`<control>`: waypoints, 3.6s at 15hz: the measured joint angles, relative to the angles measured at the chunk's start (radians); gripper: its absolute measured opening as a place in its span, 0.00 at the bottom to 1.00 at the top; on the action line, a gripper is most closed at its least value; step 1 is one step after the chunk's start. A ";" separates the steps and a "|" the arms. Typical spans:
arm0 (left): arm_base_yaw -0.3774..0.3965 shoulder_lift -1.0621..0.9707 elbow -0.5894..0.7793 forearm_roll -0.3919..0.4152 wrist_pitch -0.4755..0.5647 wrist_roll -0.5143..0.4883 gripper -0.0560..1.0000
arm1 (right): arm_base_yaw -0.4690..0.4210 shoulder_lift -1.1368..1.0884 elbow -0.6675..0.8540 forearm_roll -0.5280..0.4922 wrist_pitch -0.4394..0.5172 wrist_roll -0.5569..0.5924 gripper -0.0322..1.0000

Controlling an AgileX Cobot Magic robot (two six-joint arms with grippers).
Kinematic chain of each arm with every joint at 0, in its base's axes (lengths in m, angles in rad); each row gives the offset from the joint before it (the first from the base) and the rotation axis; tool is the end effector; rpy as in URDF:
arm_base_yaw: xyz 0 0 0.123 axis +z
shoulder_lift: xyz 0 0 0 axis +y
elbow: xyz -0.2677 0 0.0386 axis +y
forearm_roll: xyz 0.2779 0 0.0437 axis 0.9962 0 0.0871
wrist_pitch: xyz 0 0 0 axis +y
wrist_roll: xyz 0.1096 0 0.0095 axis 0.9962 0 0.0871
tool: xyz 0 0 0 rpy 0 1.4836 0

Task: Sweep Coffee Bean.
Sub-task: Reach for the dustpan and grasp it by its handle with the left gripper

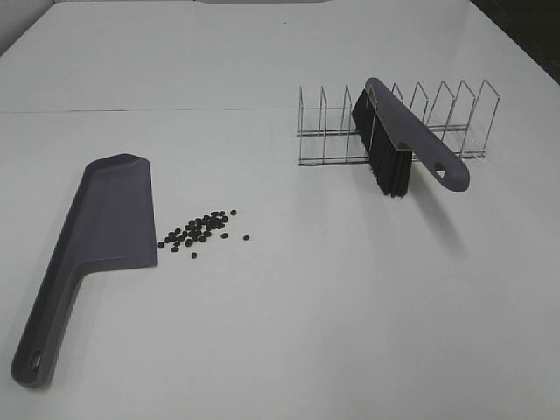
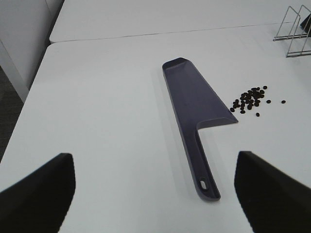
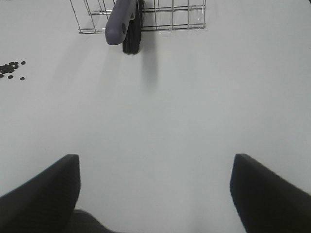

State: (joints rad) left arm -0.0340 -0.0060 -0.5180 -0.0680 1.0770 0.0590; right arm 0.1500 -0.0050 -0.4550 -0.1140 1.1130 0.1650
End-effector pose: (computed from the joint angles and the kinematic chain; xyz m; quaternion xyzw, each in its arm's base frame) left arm 0.0487 -0.0082 0.2876 0.0415 0.8497 -0.0274 0.5249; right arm 0.0553 -0.0030 0.2643 0.0091 0.8749 0.0192 0.4838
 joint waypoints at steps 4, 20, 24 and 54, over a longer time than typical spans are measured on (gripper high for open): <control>0.000 0.000 0.000 0.001 -0.001 -0.020 0.82 | 0.000 0.000 0.000 0.000 0.000 0.000 0.80; 0.000 1.084 -0.235 -0.016 -0.170 -0.177 0.82 | 0.000 0.000 0.000 0.000 0.000 0.000 0.80; 0.000 1.312 -0.244 -0.054 -0.275 -0.177 0.81 | 0.000 0.000 0.000 0.000 0.000 0.000 0.80; -0.135 1.998 -0.498 -0.041 -0.314 -0.318 0.37 | 0.000 0.000 0.000 -0.001 0.000 0.000 0.78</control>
State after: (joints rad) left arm -0.1690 1.9920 -1.0160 -0.1090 0.7630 -0.2590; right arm 0.1500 -0.0050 -0.4550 -0.1150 1.1130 0.1650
